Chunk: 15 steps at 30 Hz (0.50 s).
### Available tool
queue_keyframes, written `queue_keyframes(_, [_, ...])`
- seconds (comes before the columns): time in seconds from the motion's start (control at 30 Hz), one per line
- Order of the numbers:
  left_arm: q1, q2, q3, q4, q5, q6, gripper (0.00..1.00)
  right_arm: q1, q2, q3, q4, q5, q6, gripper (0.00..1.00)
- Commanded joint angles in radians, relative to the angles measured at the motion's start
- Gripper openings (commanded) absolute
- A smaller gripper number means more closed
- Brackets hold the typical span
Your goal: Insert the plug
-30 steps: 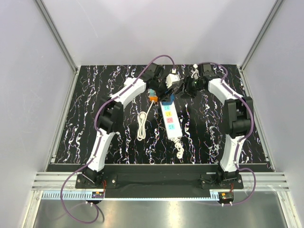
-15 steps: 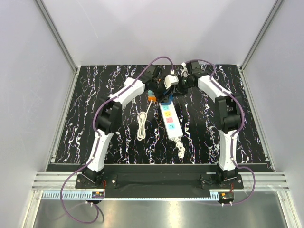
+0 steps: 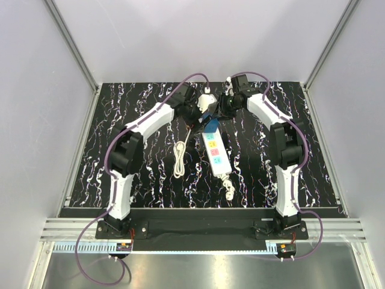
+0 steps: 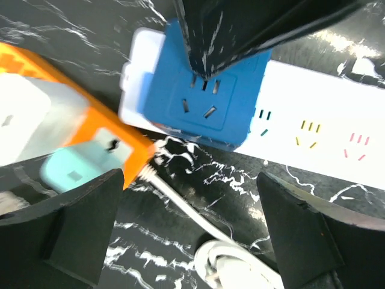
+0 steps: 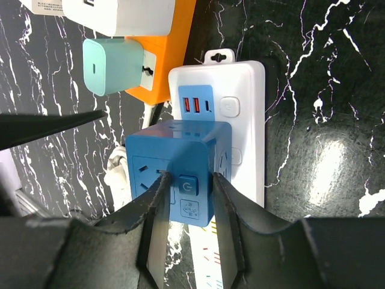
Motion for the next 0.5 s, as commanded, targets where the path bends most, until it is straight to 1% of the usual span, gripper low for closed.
queue_keyframes(0.0, [-0.001, -0.132, -0.026, 0.089, -0.039, -0.041, 0.99, 0.052, 0.058, -0.031, -0.109, 0.147, -0.059, 0.38])
queue_keyframes(0.1, [-0.001, -0.184, -0.034, 0.101, -0.062, -0.09, 0.99, 0.067, 0.065, -0.03, -0.123, 0.191, -0.067, 0.36])
queue_keyframes(0.17, [-0.001, -0.233, -0.055, 0.109, -0.103, -0.135, 0.99, 0.085, 0.075, -0.03, -0.138, 0.245, -0.076, 0.34])
queue_keyframes(0.23, [-0.001, -0.27, -0.101, 0.13, -0.157, -0.162, 0.99, 0.111, 0.093, -0.028, -0.156, 0.283, -0.09, 0.34])
queue_keyframes(0.27, [-0.003, -0.307, -0.118, 0.142, -0.187, -0.21, 0.99, 0.118, 0.104, -0.028, -0.172, 0.323, -0.096, 0.34])
queue_keyframes(0.3, [-0.001, -0.322, -0.138, 0.15, -0.227, -0.239, 0.99, 0.122, 0.107, -0.033, -0.175, 0.338, -0.099, 0.34])
queue_keyframes(0.33, [0.0, -0.342, -0.141, 0.156, -0.322, -0.273, 0.99, 0.127, 0.108, -0.037, -0.176, 0.348, -0.101, 0.34])
queue_keyframes(0.37, [0.003, -0.35, -0.14, 0.155, -0.362, -0.344, 0.99, 0.127, 0.107, -0.048, -0.175, 0.352, -0.098, 0.34])
queue_keyframes(0.43, [0.011, -0.368, -0.134, 0.124, -0.471, -0.388, 0.99, 0.127, 0.099, -0.059, -0.173, 0.372, -0.096, 0.34])
queue_keyframes(0.47, [0.014, -0.375, -0.137, 0.124, -0.5, -0.431, 0.99, 0.128, 0.087, -0.076, -0.17, 0.398, -0.096, 0.33])
